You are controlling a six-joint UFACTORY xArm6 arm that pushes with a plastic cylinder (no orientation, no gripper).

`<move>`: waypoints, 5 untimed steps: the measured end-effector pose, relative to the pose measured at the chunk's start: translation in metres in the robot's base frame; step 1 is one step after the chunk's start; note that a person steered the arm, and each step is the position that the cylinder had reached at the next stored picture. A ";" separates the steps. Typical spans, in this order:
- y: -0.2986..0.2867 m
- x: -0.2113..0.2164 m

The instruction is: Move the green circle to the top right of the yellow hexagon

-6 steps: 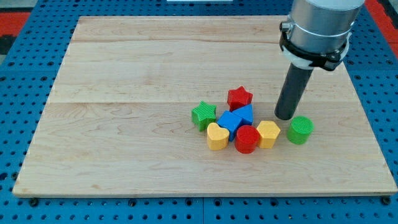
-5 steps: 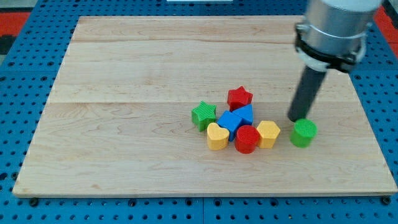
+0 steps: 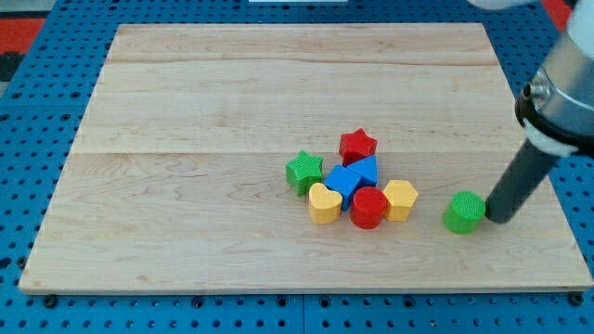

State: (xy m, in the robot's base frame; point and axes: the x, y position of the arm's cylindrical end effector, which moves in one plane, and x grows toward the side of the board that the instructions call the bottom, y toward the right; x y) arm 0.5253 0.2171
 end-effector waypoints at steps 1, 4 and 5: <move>-0.023 -0.034; 0.023 0.007; 0.063 0.008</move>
